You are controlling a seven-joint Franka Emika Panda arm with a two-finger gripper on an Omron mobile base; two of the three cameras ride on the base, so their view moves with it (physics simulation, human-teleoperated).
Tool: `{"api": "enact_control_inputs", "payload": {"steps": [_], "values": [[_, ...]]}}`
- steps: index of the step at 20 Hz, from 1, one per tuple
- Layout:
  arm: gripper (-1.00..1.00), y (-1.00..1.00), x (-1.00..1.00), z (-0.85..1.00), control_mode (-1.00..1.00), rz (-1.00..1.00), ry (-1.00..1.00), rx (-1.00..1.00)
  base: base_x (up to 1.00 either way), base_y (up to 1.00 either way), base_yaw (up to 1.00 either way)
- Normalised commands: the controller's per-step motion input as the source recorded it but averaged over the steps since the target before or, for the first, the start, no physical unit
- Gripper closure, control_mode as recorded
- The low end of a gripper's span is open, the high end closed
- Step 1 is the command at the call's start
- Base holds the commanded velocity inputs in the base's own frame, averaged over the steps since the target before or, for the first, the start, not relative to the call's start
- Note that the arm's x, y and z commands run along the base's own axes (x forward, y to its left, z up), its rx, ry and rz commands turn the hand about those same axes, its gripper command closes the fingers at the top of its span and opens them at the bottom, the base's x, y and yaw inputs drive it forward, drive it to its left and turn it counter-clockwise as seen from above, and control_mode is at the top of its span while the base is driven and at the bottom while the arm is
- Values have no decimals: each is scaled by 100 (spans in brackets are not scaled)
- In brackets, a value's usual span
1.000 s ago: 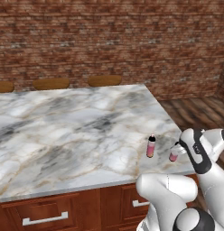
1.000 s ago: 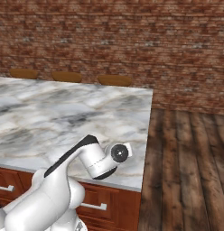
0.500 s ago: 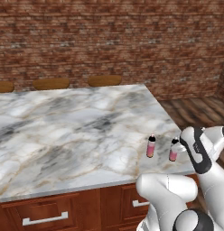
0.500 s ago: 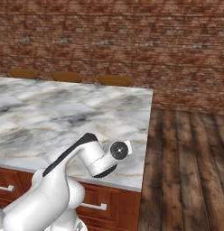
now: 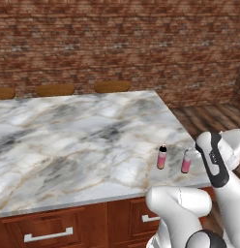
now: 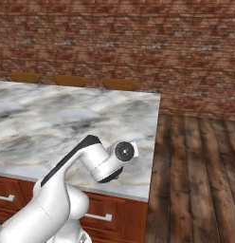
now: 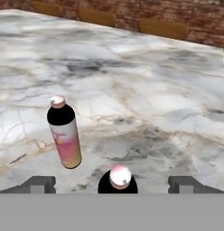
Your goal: Move the drinks to the dining counter.
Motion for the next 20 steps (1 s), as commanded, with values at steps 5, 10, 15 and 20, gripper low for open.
{"api": "enact_control_inputs", "payload": {"steps": [5, 10, 15, 20], "values": [[-100, -2, -23, 48, -100, 0, -1, 3, 0, 0, 0], [-100, -13, -49, 66, -100, 0, -13, 11, 0, 0, 0], [-100, -17, -62, 89, -100, 2, -31, 13, 0, 0, 0], [-100, -4, -40, 100, -100, 2, -34, 12, 0, 0, 0]]}}
